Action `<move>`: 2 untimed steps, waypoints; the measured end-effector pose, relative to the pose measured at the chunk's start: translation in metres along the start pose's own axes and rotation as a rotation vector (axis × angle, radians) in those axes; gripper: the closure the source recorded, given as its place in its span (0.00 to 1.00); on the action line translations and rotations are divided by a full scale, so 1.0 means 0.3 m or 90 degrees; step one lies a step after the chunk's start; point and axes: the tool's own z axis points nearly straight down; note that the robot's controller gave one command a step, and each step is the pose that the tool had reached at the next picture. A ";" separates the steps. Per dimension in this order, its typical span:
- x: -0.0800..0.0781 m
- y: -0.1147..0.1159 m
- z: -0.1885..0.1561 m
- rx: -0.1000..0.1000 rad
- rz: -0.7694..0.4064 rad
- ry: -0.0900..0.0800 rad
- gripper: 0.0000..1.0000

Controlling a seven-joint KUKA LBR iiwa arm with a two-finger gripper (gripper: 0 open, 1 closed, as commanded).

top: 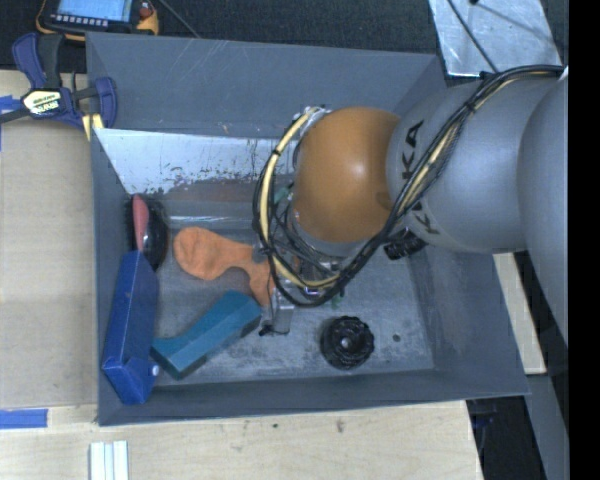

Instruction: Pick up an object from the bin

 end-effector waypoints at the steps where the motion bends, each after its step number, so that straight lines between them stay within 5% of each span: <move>1: -0.006 -0.001 -0.015 -0.001 0.001 -0.005 0.00; 2: -0.127 -0.060 0.232 -0.001 0.020 -0.005 1.00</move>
Offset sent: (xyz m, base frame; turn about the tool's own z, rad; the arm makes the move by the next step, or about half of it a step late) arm 0.0373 -0.0170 -0.0701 0.0312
